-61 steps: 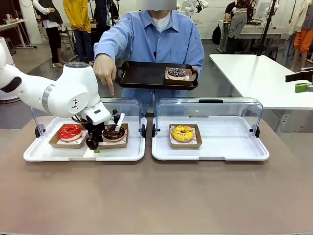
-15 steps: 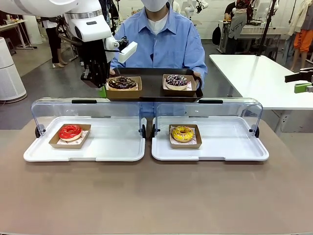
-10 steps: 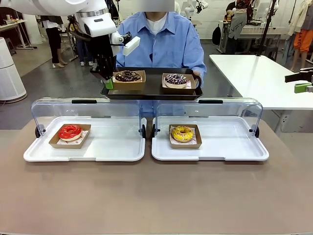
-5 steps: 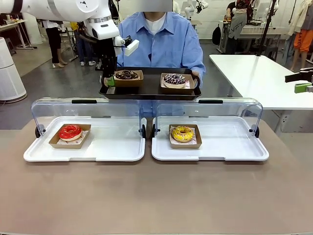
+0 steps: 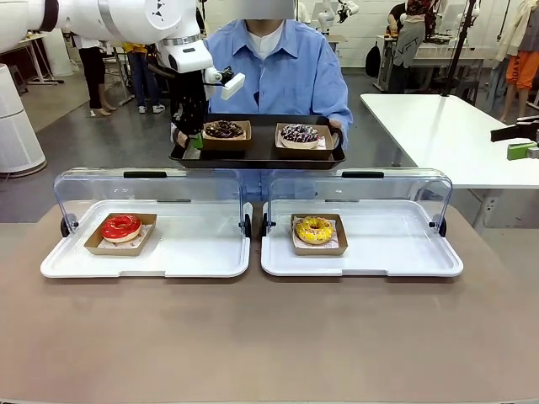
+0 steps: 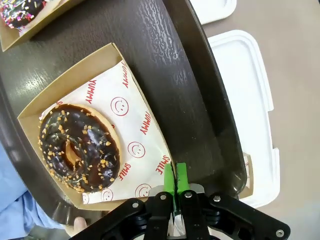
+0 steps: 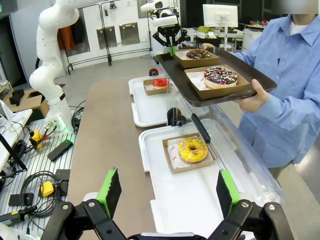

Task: Provide the desired donut to the person.
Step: Place the picked Paper togo box onto the Handle tray extended by the person.

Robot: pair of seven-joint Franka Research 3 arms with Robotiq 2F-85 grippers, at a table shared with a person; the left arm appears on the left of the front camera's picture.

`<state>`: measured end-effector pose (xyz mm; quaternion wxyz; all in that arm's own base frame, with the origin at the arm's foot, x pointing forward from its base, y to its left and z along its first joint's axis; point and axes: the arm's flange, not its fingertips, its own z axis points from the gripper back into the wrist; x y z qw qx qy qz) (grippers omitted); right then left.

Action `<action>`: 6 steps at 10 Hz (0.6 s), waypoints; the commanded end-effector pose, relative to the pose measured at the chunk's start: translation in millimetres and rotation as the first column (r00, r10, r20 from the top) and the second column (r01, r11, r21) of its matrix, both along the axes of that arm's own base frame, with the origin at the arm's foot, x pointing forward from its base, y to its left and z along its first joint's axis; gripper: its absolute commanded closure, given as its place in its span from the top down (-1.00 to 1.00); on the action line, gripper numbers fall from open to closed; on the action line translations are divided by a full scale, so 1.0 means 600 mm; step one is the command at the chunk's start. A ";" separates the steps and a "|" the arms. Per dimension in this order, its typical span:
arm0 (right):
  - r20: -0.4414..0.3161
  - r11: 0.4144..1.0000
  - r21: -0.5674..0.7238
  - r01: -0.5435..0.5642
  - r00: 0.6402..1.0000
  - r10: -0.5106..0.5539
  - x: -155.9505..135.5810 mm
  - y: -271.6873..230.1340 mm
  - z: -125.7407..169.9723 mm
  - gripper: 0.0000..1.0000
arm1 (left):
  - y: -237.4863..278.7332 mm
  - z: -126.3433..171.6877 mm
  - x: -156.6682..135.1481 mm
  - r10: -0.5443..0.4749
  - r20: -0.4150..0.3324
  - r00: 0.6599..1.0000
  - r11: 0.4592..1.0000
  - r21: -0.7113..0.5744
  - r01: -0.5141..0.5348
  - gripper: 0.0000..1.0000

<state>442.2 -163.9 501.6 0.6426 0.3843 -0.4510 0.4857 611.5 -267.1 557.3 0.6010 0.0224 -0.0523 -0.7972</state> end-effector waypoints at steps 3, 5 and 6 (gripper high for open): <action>0.002 1.000 -0.001 0.005 1.000 -0.005 -0.001 0.002 -0.002 1.00 | 0.003 0.008 0.008 -0.045 0.015 0.999 0.999 -0.024 0.045 -0.97; 0.002 1.000 -0.001 0.005 1.000 -0.005 -0.001 0.002 -0.002 1.00 | 0.001 0.017 0.005 -0.048 0.026 0.998 0.998 -0.038 0.049 0.23; 0.002 1.000 -0.001 0.005 1.000 -0.005 -0.001 0.002 -0.002 1.00 | 0.000 0.019 0.003 -0.046 0.028 0.999 0.998 -0.039 0.047 1.00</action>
